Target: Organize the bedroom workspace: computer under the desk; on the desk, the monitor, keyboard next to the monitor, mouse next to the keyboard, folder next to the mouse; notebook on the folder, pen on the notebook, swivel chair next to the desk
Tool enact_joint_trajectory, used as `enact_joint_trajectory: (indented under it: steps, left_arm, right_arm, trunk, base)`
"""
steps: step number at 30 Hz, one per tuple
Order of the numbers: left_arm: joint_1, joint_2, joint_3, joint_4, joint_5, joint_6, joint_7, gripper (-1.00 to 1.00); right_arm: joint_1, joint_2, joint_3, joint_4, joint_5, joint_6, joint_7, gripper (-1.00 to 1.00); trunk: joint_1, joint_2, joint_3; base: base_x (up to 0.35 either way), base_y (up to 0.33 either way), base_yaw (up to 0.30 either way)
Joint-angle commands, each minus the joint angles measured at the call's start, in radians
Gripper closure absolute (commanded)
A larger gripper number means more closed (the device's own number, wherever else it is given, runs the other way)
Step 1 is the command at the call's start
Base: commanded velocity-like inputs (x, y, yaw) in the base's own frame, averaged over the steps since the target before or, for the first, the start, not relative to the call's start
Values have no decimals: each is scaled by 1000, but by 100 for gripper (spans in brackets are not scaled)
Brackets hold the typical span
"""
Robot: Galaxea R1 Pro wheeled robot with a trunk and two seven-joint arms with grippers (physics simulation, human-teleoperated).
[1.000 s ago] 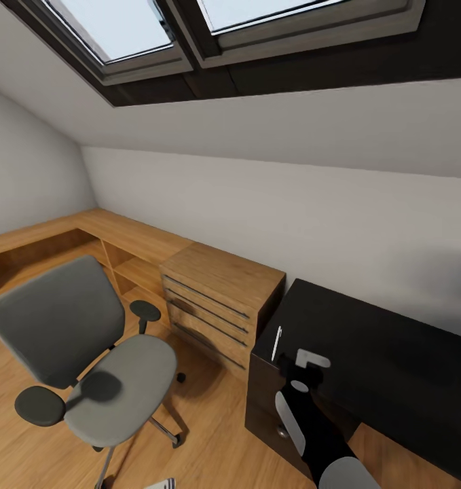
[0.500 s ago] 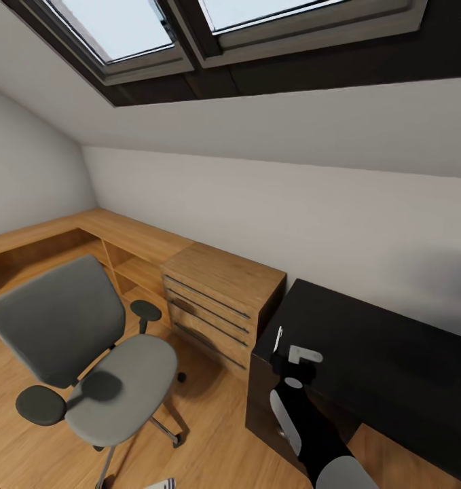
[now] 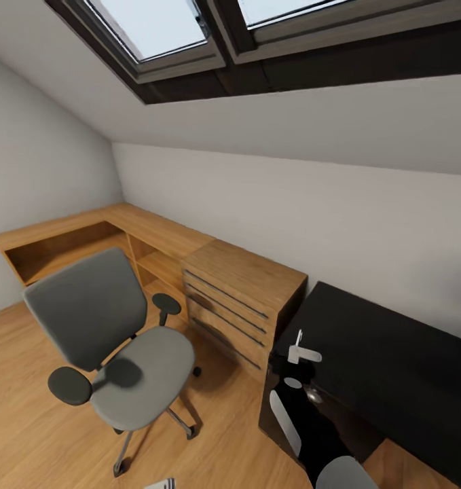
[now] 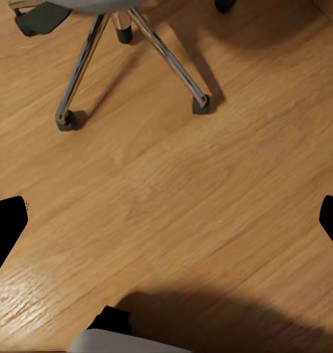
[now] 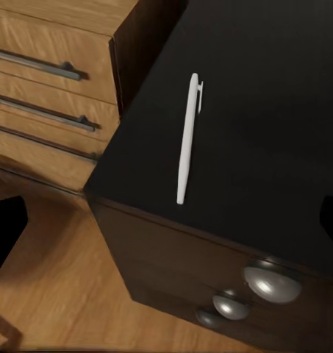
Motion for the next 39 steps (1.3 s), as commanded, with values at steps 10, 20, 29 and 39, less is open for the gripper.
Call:
enact_joint_trajectory:
  steps: [10, 20, 29, 39]
  left_arm:
    - [-1, 1, -8, 0, 10, -7, 6, -100]
    - [-1, -28, -25, -39, 9, 32, 45, -100]
    - [-1, -79, 9, -90, 7, -18, -6, -100]
    - [-1, -85, 11, -147, 7, -74, -41, -100]
  right_arm:
    - [-1, -3, 2, -2, -5, 6, -7, -100]
    - [-40, -44, -14, 38, -29, 25, 32, -100]
    - [0, -72, -6, -5, 22, -25, -19, -100]
    - [7, -82, -4, -36, 56, -79, -38, -100]
  trunk:
    - [0, -1, -11]
    - [0, -1, -12]
    - [0, -1, -12]
    - [0, -1, -12]
  base:
    - [4, 0, 175]
    - [43, 0, 13]
    - [0, 0, 0]
    - [0, 0, 0]
